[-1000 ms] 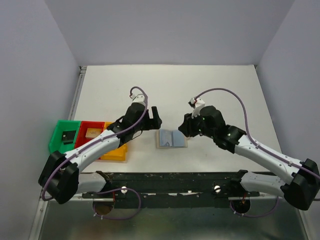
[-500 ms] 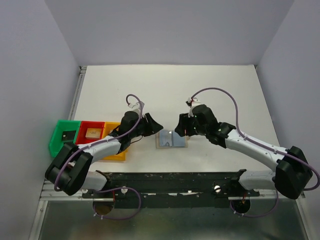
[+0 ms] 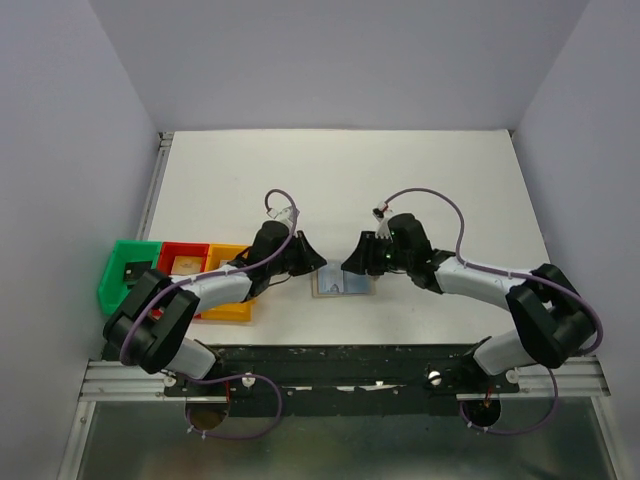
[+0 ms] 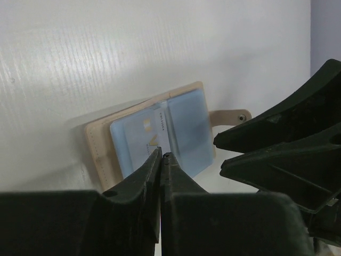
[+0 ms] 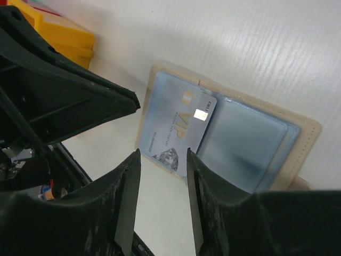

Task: Take the credit cards out of the card holder
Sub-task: Remove the credit card from the card holder.

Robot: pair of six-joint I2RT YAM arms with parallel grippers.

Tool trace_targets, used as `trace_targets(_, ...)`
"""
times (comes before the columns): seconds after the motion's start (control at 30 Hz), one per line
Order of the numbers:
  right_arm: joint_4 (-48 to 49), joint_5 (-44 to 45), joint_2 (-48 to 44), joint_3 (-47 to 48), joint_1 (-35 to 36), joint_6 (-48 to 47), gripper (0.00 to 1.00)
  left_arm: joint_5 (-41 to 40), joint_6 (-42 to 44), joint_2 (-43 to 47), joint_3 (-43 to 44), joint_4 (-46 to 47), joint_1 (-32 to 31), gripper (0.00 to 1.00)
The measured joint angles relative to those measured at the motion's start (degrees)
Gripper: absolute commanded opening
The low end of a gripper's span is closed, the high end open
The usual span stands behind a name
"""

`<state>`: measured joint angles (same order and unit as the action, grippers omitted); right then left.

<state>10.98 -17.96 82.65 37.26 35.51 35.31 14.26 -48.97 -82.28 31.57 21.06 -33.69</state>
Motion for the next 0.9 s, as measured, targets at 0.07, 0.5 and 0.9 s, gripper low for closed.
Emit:
trace_targets(0.07, 0.96, -1.36, 1.81, 0.33, 0.00, 0.28, 0.48, -0.63, 0.31, -0.96, 0.37, -0.79, -0.57, 0.13)
trace_targets(0.5, 5.70, -4.83, 7.98, 0.59, 0.00, 1.68, 0.47, -4.42, 0.96, -4.33, 0.83, -4.98, -1.33, 0.13)
trace_targets(0.9, 6.10, -6.54, 11.61, 0.61, 0.00, 2.25, 0.47, -4.90, 0.94, -4.79, 0.83, -6.25, -1.33, 0.13)
